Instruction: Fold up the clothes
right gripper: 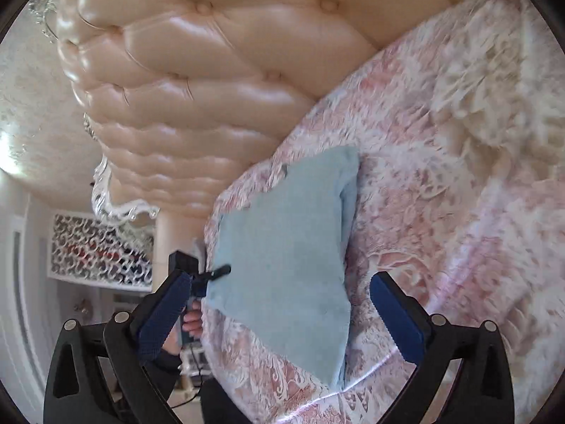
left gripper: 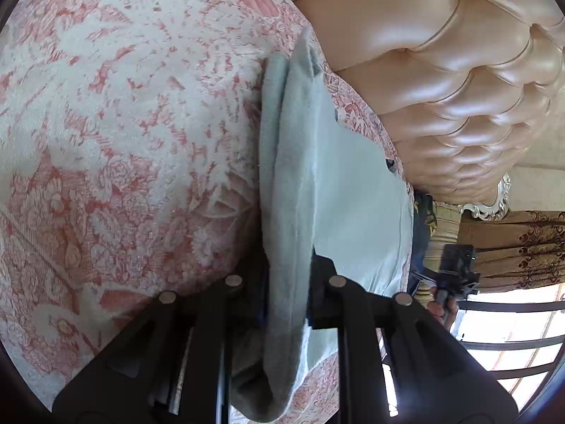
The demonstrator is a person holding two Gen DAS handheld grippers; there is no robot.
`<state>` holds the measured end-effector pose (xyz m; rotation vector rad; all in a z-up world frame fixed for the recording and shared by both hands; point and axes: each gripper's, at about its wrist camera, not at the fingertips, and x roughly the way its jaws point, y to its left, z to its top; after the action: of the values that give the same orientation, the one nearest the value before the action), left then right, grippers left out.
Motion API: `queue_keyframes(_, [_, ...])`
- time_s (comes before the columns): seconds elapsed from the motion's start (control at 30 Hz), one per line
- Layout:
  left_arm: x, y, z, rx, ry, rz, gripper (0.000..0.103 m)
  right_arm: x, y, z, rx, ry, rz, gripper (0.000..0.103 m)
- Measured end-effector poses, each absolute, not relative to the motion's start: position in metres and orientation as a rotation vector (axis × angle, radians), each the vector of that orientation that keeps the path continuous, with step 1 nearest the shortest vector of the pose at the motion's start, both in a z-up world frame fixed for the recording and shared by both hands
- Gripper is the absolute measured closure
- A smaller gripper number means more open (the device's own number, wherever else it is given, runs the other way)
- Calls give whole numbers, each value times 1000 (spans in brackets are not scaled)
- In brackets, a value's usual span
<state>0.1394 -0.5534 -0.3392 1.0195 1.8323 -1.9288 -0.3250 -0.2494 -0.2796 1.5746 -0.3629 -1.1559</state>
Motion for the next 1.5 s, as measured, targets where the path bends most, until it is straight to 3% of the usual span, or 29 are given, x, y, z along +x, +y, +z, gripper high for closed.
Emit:
queue_keyframes(0.23, [137,-553,-338,1011,1823,-1912,84,-320,-274,-308,1582,-281,-1091,0])
queue_keyframes(0.8, [127,-547,-339,983,1826,-1891,84,-299,-308,-308,1588,-146,-1092,1])
queue_keyframes(1.17, [136,-548,-342,968,1844,-1897,84,-300,-313,-307,1581,-269,-1037,0])
queue_keyframes(1.5, [135,-549,-341,967,1846,-1908,84,-289,-321,-306,1569,-198,-1087,2])
